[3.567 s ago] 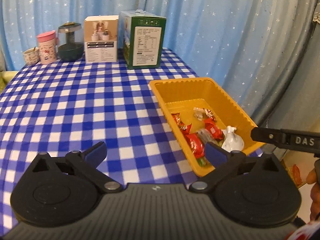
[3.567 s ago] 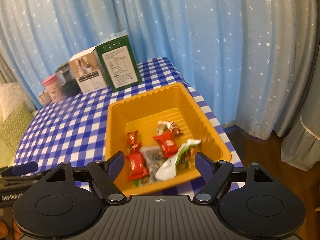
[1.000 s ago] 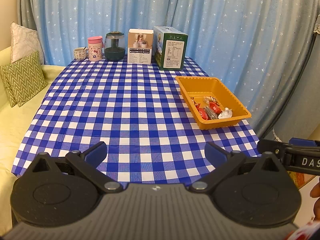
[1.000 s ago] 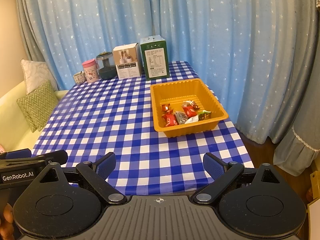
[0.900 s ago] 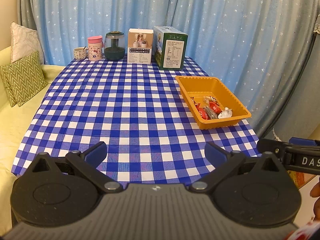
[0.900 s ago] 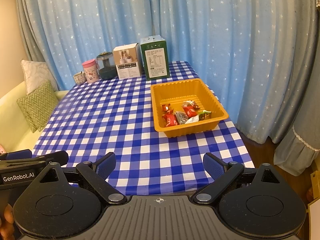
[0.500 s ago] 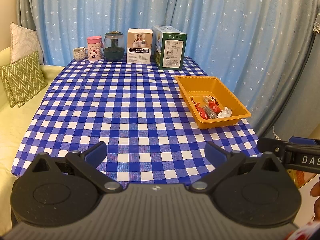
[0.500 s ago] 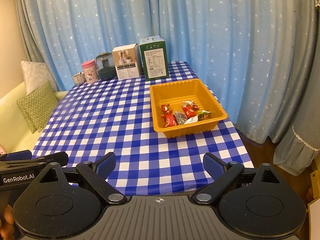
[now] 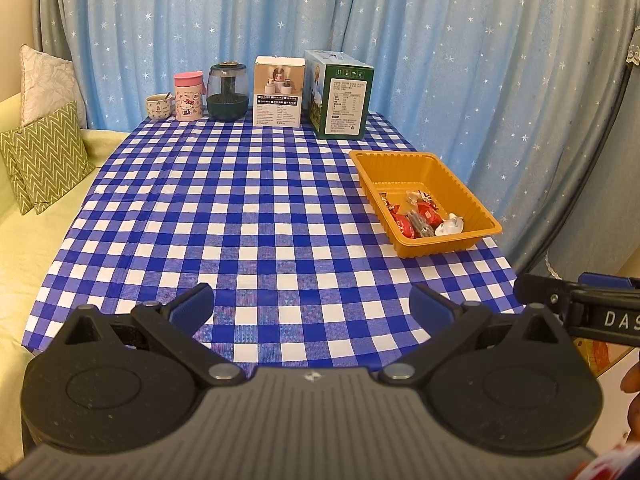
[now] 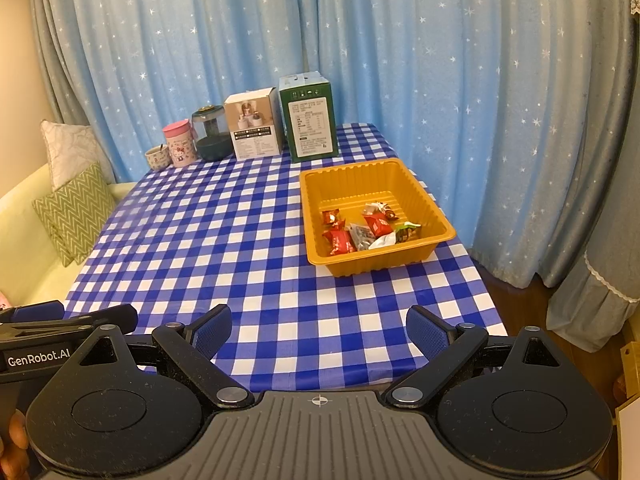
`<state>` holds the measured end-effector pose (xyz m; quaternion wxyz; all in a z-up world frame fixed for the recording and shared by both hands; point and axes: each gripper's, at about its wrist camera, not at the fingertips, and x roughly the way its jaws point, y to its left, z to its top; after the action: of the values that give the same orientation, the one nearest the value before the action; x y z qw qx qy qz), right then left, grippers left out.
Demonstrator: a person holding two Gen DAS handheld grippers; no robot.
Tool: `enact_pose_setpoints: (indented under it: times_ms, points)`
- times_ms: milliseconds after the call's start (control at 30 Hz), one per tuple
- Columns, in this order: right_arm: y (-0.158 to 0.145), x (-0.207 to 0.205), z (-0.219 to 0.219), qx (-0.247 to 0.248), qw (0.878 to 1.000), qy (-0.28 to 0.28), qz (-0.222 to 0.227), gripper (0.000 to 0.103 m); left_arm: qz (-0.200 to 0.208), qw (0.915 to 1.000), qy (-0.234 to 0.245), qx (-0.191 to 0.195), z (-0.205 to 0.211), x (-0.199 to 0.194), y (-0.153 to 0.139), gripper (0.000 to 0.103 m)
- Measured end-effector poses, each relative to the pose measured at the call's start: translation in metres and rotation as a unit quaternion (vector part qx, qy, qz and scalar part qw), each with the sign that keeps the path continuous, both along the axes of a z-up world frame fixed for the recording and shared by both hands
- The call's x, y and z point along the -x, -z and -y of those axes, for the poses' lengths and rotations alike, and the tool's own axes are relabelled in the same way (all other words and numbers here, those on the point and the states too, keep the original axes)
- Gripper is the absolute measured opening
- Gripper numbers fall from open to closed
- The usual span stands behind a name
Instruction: Organize snacks
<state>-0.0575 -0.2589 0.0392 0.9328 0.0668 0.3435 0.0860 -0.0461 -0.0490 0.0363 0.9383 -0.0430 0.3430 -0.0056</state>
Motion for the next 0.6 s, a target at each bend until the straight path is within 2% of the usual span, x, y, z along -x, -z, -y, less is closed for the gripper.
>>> enact_pose_setpoints:
  times_ms: [600]
  points:
    - [-0.0003,-0.0006,0.0003,0.000,1.000,0.000,0.000,0.093,0.000,1.0000,0.001,-0.001,0.0007,0.0001,0.0011,0.103]
